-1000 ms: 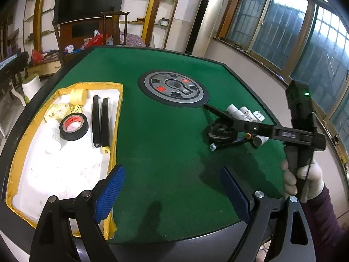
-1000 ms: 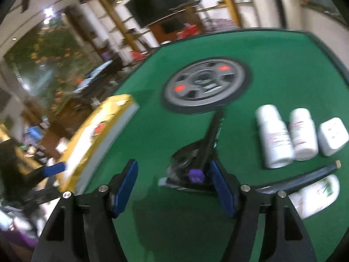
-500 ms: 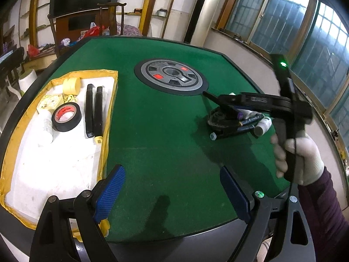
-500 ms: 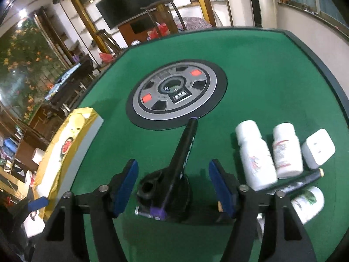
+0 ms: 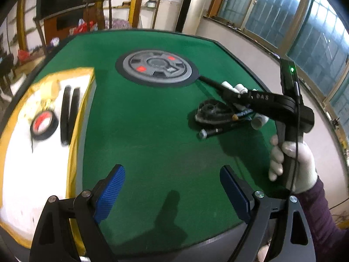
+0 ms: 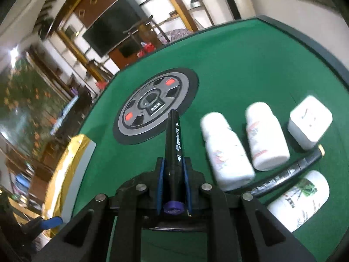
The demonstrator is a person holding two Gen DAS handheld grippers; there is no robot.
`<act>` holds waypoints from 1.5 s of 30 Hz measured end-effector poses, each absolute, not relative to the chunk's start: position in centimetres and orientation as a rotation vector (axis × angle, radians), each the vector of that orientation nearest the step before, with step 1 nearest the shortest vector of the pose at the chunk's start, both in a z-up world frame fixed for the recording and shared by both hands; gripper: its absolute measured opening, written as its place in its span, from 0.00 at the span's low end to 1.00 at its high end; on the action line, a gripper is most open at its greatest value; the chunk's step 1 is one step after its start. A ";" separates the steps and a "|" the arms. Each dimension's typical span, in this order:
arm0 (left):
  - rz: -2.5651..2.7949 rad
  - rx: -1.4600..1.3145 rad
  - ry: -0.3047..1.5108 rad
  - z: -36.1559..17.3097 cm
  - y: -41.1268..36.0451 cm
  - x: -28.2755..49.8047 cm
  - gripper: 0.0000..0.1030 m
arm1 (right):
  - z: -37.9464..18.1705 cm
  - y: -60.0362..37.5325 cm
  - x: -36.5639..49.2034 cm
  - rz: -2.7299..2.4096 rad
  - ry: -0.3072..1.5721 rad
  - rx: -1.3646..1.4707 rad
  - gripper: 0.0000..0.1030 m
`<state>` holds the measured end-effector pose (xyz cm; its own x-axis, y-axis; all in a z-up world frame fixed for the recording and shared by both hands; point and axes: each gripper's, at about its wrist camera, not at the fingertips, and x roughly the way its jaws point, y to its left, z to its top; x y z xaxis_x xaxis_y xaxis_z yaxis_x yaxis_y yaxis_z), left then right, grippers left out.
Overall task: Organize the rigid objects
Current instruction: 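Grasp and lift the black plastic part with the left tool while the right tool holds the marker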
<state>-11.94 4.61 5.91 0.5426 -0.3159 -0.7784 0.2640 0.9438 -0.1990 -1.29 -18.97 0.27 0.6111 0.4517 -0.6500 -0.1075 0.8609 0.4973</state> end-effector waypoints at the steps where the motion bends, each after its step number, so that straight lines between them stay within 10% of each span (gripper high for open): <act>1: -0.349 -0.040 0.917 6.1 3.8 -11.5 0.88 | 0.1 -19.4 -1.1 0.338 0.867 0.460 0.15; 14: -0.503 0.238 0.894 3.0 -6.3 -3.8 0.87 | 0.2 -20.4 -1.2 0.365 0.852 0.524 0.15; 20: -0.604 0.166 0.960 2.2 -6.6 -2.3 0.70 | 0.1 -20.3 -1.0 0.379 0.856 0.529 0.15; 45: -0.387 -0.108 0.784 9.8 12.6 -12.1 0.70 | 0.3 -14.5 1.1 0.236 0.929 0.226 0.43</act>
<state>-12.10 12.56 9.78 0.6422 -0.3783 -0.6666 0.2993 0.9244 -0.2363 1.08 -14.52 0.27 0.5765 0.2960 -0.7616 -0.1028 0.9509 0.2918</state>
